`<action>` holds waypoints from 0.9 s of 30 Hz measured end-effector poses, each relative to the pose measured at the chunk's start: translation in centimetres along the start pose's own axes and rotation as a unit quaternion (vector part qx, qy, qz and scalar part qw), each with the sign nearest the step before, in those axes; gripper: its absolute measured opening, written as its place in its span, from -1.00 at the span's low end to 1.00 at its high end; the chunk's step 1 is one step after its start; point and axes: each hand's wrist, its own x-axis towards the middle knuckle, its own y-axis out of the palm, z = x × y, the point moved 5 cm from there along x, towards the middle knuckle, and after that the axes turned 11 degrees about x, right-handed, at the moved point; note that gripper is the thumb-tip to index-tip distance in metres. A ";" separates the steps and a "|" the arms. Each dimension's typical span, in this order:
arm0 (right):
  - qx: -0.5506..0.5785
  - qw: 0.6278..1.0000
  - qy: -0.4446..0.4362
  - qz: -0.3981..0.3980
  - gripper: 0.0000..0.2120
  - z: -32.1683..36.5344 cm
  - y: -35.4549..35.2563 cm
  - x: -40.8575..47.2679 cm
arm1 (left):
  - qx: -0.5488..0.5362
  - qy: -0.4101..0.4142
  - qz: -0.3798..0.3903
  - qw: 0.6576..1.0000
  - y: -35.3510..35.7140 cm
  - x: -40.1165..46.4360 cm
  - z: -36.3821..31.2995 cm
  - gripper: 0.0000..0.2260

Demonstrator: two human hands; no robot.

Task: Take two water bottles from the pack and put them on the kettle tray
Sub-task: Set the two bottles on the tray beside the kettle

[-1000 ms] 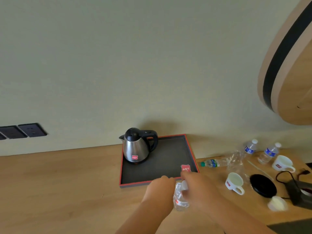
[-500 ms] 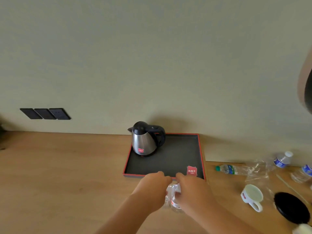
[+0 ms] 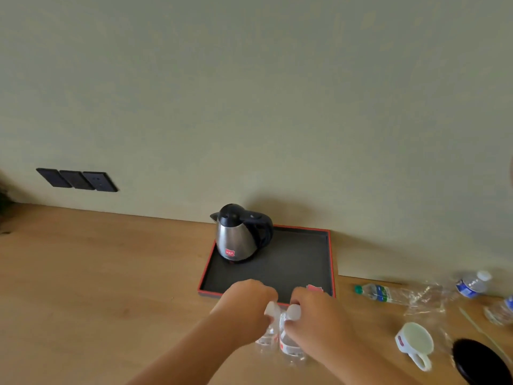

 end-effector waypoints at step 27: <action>-0.081 0.992 -0.030 -0.094 -0.86 -6.2 -12.0 20.6 | -0.018 0.004 -0.069 0.997 -6.8 25.0 1.2 -0.86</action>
